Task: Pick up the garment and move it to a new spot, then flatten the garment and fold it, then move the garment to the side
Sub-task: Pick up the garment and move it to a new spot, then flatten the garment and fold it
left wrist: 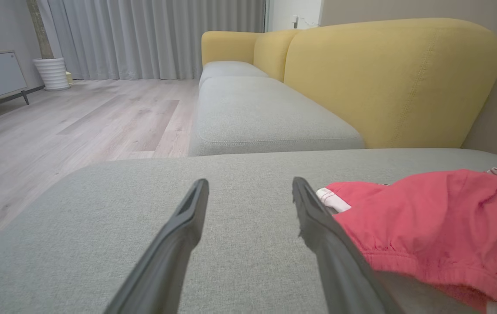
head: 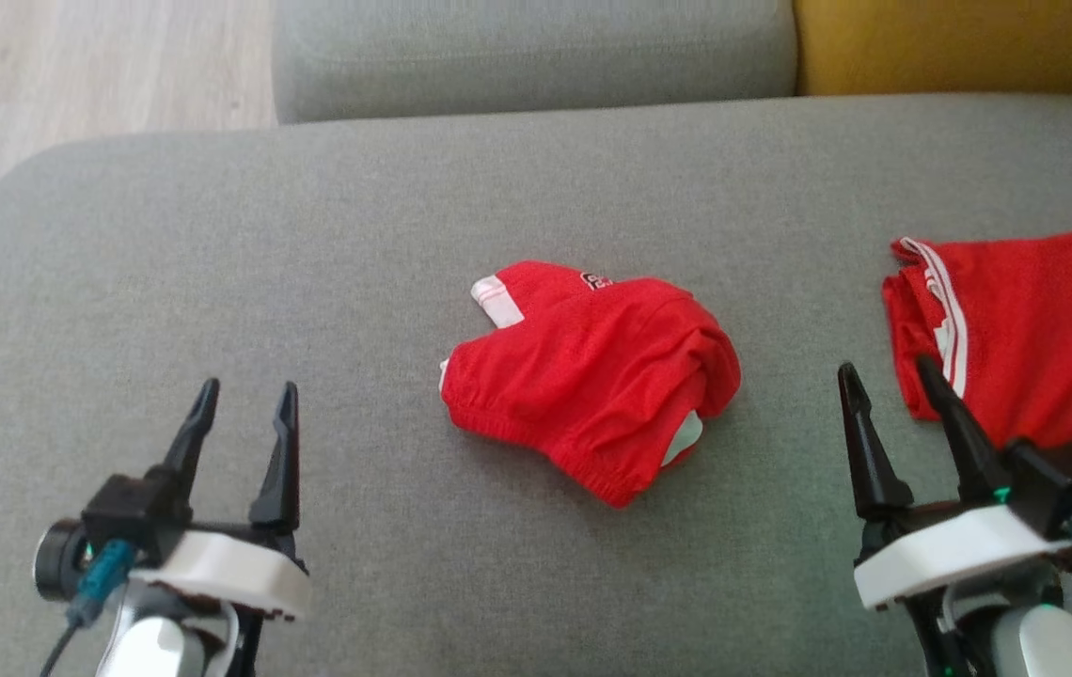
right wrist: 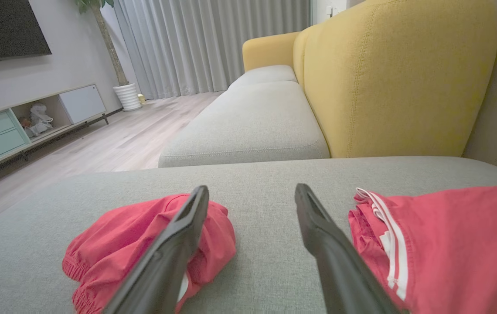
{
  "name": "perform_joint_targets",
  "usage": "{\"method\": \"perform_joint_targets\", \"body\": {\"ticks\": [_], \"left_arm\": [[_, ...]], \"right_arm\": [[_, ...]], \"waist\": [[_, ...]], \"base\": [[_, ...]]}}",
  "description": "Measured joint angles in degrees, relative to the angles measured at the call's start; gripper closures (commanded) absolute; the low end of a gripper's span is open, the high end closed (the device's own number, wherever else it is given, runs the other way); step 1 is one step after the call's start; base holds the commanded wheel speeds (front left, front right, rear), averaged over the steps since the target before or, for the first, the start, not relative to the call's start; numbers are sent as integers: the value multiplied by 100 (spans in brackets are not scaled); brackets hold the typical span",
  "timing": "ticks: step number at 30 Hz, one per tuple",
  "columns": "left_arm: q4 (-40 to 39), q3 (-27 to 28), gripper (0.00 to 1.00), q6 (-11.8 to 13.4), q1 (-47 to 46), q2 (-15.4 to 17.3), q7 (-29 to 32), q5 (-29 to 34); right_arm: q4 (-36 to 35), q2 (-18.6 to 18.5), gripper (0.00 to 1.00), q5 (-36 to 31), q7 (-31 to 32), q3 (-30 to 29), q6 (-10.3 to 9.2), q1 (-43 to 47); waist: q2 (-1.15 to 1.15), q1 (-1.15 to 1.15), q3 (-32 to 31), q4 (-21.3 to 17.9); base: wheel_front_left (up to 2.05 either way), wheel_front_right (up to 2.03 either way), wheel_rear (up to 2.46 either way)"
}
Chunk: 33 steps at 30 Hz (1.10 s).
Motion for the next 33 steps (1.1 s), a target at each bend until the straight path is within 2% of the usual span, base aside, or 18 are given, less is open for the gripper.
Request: {"method": "perform_joint_targets", "body": {"ticks": [9,33], "left_arm": [[-353,-229,0,11,471,55,253,11],[-503,-292,0,166,546,123,304,53]], "right_arm": [[-96,9,0,-47,121,-141,0,410],[-182,29,0,-37,176,-164,0,446]], "waist": [[0,0,-335,-44],[0,0,-321,-63]], "base": [[0,0,0],[0,0,0]]}}
